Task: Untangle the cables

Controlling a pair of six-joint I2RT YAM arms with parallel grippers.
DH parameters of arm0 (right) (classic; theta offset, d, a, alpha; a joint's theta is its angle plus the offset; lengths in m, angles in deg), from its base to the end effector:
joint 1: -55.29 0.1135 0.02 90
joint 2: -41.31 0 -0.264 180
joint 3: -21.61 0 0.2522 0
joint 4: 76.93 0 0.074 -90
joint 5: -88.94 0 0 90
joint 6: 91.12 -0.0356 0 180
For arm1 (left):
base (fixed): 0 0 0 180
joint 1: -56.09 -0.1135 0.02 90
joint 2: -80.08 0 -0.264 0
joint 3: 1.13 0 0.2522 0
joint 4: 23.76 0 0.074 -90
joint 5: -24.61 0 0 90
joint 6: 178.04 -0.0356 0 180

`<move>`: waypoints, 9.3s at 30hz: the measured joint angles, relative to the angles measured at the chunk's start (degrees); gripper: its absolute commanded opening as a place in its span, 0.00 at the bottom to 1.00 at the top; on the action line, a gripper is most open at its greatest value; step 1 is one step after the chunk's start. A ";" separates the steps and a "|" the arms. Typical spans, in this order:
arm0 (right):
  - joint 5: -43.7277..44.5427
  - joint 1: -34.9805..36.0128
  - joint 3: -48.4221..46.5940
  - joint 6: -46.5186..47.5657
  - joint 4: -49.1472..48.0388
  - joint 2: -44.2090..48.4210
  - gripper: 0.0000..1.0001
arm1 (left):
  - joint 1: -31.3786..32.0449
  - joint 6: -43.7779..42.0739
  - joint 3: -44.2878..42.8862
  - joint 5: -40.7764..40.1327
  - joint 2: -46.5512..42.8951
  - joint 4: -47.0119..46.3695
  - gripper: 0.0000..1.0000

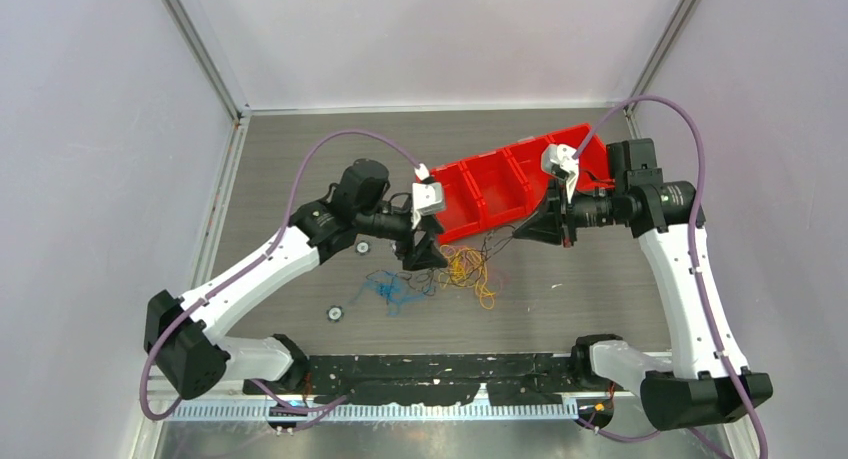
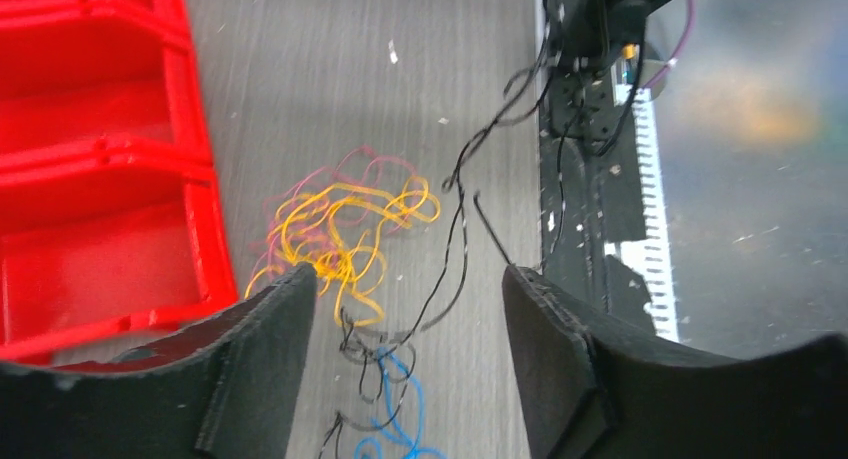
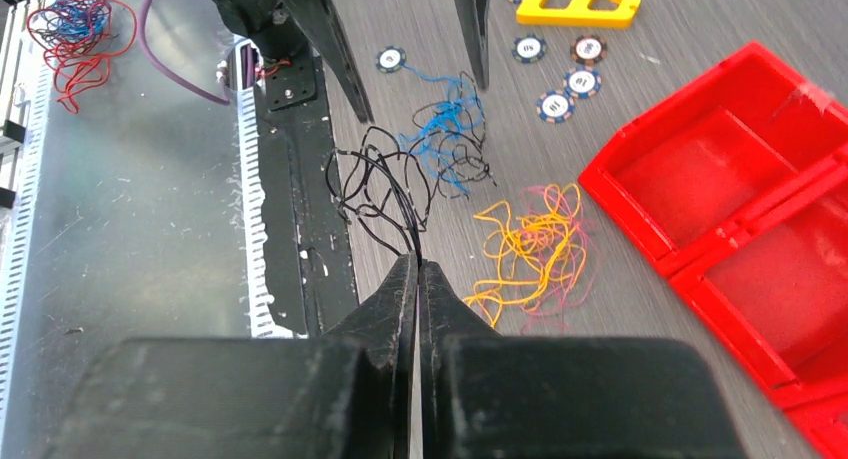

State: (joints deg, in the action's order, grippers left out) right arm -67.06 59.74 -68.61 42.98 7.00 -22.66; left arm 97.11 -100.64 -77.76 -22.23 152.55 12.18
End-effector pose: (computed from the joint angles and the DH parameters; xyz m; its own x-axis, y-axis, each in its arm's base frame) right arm 0.1746 0.0462 0.3875 -0.2442 -0.3029 -0.9212 -0.9587 0.2184 0.1823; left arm 0.1930 -0.2002 0.3309 -0.1876 0.3741 -0.9082 0.9821 0.0892 -0.1661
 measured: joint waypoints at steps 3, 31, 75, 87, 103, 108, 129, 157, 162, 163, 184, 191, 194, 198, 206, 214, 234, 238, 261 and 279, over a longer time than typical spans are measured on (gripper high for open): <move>-0.61 1.60 -0.57 -3.52 -2.23 1.73 0.05 | 2.01 0.87 -1.53 0.66 1.14 -1.86 0.64; 0.46 1.99 -5.07 -11.26 -6.49 2.60 0.34 | -0.92 -14.99 6.40 3.02 -0.07 1.22 0.00; 21.46 35.71 17.44 -58.45 -76.46 -4.87 0.06 | -10.05 41.68 -14.14 4.66 -3.23 -3.63 0.26; 20.76 33.51 16.61 -68.08 -78.79 -2.60 0.05 | -24.59 25.20 6.78 5.42 -24.11 -6.32 0.99; 27.78 35.06 10.25 -87.52 -86.58 -6.49 0.06 | -0.83 24.39 3.85 -16.55 -12.24 -21.27 0.78; 28.68 35.63 7.93 -91.06 -89.11 -8.11 0.05 | 1.22 25.81 4.48 -18.40 -11.45 -25.51 0.54; 25.16 19.96 -13.31 -97.96 -90.95 -9.18 0.05 | -10.60 3.96 31.58 -15.06 -26.64 -10.08 0.10; 20.15 -9.77 -27.80 -105.44 -92.80 -11.91 0.05 | -28.44 -33.48 34.18 -18.80 -19.04 11.56 0.00; 19.10 -15.58 -29.46 -108.17 -94.53 -12.70 0.05 | -32.92 -40.30 34.71 -19.65 -18.88 12.87 0.00; 18.82 -16.06 -29.46 -108.54 -94.95 -12.68 0.05 | -34.23 -41.53 34.80 -19.80 -18.80 13.27 0.00; 15.10 6.69 -1.40 -106.75 -96.59 -5.01 0.05 | -18.78 -12.90 15.26 -2.58 -25.16 6.29 0.99; 16.02 11.26 -3.15 -105.31 -96.13 -4.63 0.05 | -1.53 4.81 4.22 -9.25 -13.99 -11.82 0.96; 16.41 13.62 -5.07 -104.43 -95.25 -4.63 0.05 | 2.10 9.55 0.46 -12.11 -8.59 -18.45 0.77; 17.14 15.78 -7.91 -103.75 -94.36 -4.63 0.05 | 3.91 13.77 -3.34 -12.48 -1.49 -24.83 0.63; 18.62 16.35 -16.57 -103.30 -94.12 -5.99 0.05 | 5.40 14.03 9.88 -10.19 1.38 -31.80 0.68; 19.23 16.39 -19.26 -103.14 -94.12 -7.37 0.06 | 6.08 13.90 14.36 -9.49 -0.31 -31.21 0.80; 19.32 17.57 -14.45 -102.68 -94.33 -6.69 0.05 | 9.22 20.55 1.92 -13.77 1.31 -31.95 0.36; 19.37 17.49 -15.85 -102.66 -94.05 -7.50 0.05 | 11.04 20.28 4.35 -13.66 4.28 -33.09 0.11; 17.46 -10.75 -43.95 -107.69 -91.27 -16.31 0.05 | -7.61 -10.88 27.21 -14.64 -16.35 2.64 0.18; 14.21 -13.55 -20.39 -97.98 -89.70 -13.14 0.05 | -15.91 -19.10 20.11 -14.75 -17.94 14.34 0.86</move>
State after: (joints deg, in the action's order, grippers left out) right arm -52.85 46.19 -89.01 -55.01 -82.70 -35.79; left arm 81.20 -119.74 -57.65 -36.99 134.60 26.51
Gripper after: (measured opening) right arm 0.059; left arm 0.785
